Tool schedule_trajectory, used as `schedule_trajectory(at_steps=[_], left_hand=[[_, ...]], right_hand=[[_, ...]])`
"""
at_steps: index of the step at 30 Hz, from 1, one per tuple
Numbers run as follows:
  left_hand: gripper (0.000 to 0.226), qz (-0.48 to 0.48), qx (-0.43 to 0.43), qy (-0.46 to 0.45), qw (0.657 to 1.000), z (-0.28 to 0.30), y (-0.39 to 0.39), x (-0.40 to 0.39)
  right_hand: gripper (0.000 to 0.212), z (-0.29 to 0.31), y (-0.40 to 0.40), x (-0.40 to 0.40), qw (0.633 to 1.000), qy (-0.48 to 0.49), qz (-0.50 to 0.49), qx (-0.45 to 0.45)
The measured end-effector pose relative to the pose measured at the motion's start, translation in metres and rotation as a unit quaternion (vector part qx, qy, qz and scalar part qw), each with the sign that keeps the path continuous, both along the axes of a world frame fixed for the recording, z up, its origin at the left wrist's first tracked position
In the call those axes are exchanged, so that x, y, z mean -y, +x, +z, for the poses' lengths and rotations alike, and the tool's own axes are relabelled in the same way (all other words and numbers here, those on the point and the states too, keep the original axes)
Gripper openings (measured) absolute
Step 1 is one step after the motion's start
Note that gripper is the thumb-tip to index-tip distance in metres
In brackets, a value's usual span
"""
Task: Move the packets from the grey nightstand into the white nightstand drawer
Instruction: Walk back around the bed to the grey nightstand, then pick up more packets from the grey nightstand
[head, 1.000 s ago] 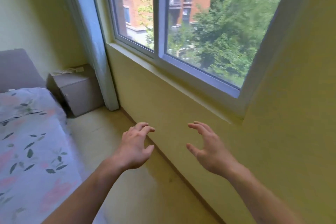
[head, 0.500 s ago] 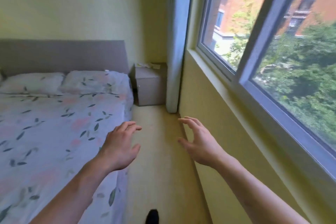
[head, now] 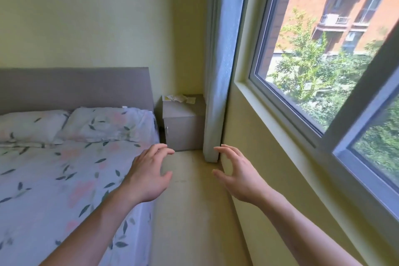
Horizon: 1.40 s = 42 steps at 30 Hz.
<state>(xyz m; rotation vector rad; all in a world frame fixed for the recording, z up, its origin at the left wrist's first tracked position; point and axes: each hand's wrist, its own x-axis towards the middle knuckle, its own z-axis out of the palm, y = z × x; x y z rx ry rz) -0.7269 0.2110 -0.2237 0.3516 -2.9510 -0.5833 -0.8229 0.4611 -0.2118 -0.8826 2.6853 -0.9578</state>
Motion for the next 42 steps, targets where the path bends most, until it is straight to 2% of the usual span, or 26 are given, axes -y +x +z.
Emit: schedule_trajectory(at_steps=[8, 15, 26, 35, 42], left_hand=[[0.051, 0.003, -0.003, -0.002, 1.0, -0.008, -0.152, 0.054], [0.052, 0.047, 0.021, 0.001, 0.999, -0.01, -0.28, 0.119], [0.05, 0.115, 0.031, 0.03, 0.992, -0.025, -0.426, 0.224], [0.053, 0.095, 0.034, 0.029, 0.995, -0.049, -0.572, 0.358], [0.054, 0.031, 0.073, 0.03, 0.996, -0.072, -0.697, 0.432]], right_hand=[[0.061, -0.016, -0.157, 0.078, 0.999, -0.008, 0.036, -0.008], [0.06, -0.021, -0.314, 0.153, 0.997, -0.023, 0.074, 0.015], [0.062, -0.036, -0.495, 0.279, 0.99, 0.006, 0.139, 0.037], [0.062, -0.062, -0.632, 0.39, 0.993, 0.033, 0.099, 0.049], [0.062, -0.085, -0.721, 0.446, 0.994, 0.027, 0.044, 0.095]])
